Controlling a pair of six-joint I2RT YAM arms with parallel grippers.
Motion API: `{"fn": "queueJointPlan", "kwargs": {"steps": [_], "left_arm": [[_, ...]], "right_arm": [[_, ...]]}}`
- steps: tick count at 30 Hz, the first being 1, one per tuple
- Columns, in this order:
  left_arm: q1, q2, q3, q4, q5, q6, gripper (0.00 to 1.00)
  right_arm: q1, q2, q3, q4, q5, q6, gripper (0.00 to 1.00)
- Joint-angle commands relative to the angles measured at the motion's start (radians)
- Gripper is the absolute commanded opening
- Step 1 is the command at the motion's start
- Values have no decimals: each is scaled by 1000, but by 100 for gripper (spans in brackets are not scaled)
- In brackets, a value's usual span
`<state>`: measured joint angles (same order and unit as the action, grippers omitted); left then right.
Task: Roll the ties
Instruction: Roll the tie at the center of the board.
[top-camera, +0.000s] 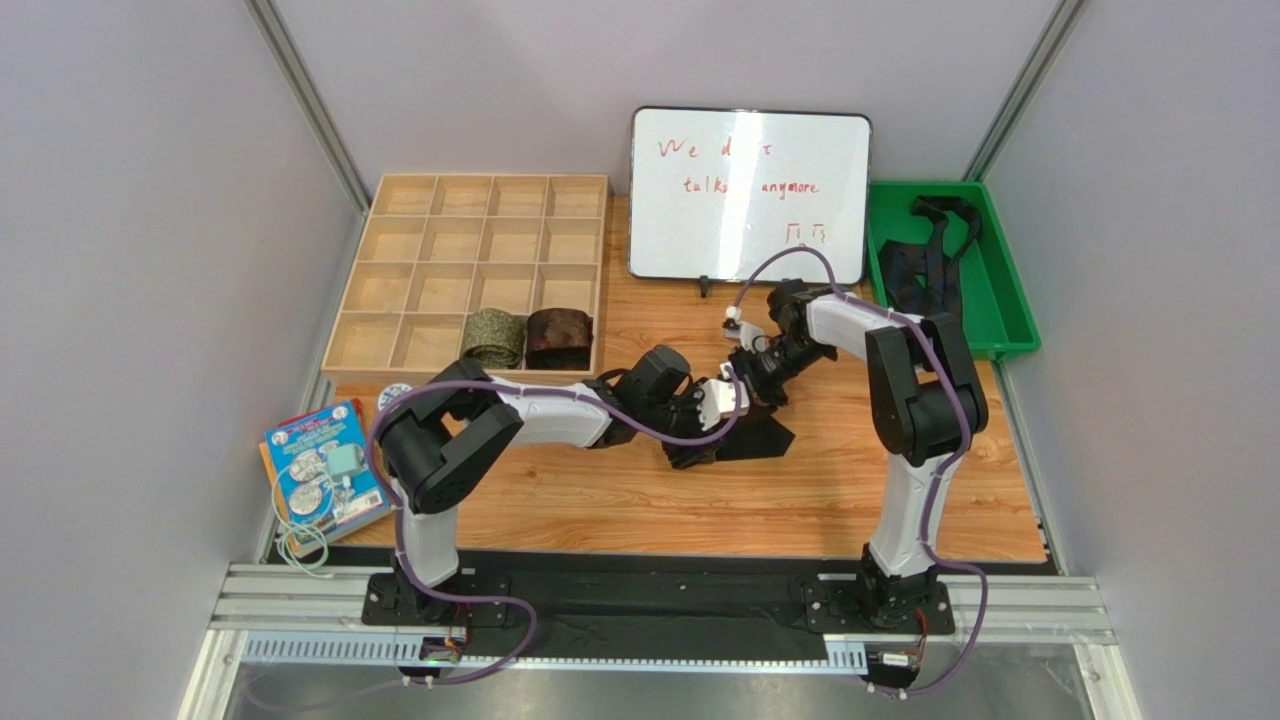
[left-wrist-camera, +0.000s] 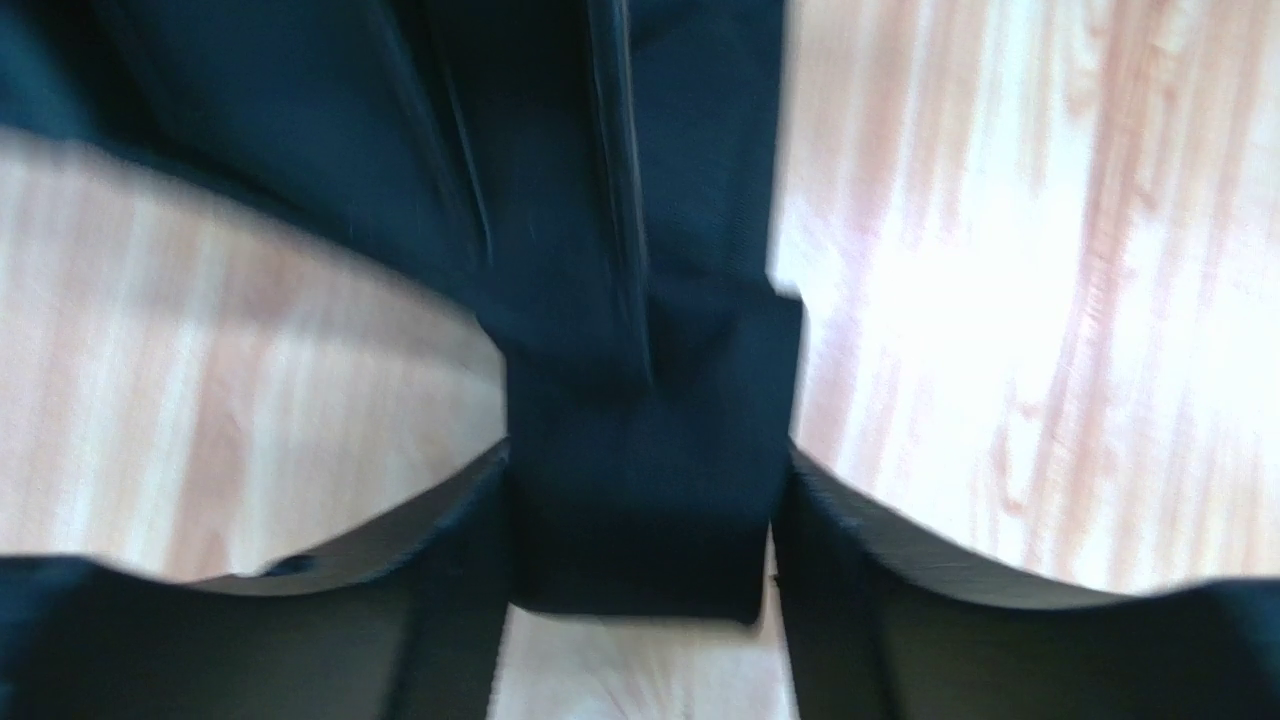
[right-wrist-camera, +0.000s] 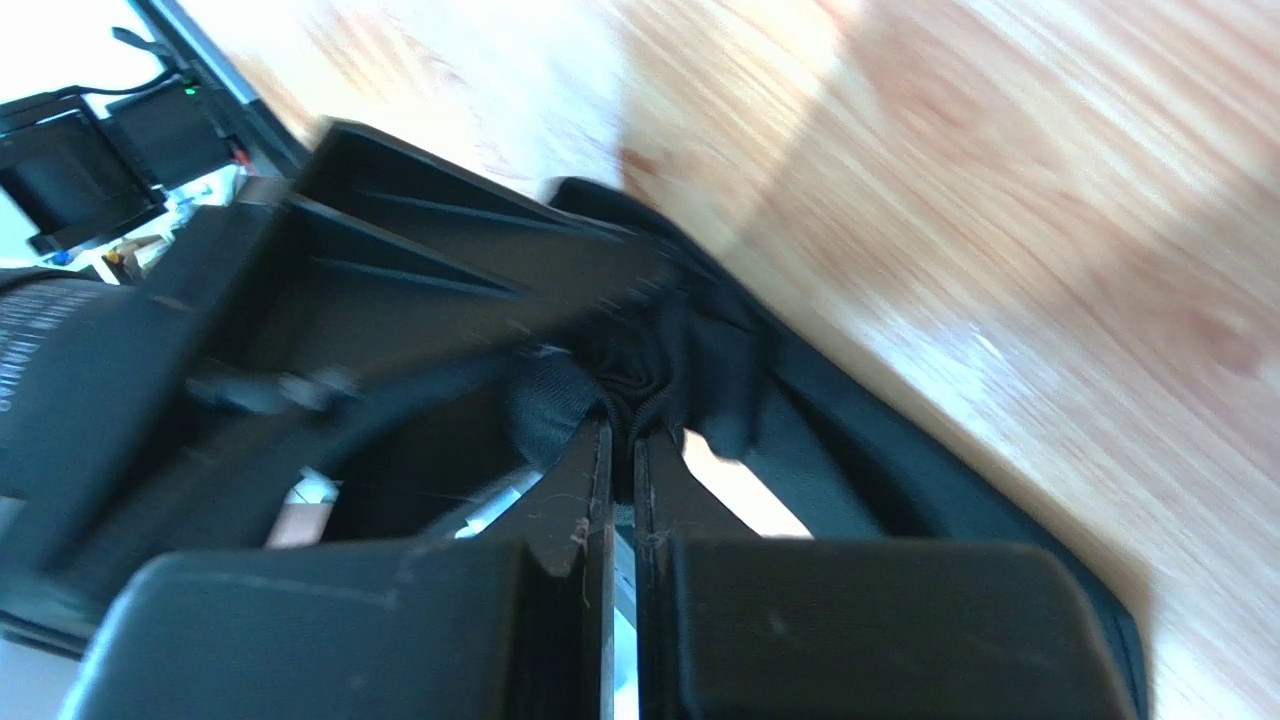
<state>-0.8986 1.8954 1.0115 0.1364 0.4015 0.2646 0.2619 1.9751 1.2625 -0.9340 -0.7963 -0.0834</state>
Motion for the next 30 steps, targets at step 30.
{"fn": "queueJointPlan", "kwargs": {"steps": [30], "left_arm": [[6, 70, -111, 569, 47, -472, 76]], "right_arm": [[40, 30, -103, 267, 517, 117, 0]]}}
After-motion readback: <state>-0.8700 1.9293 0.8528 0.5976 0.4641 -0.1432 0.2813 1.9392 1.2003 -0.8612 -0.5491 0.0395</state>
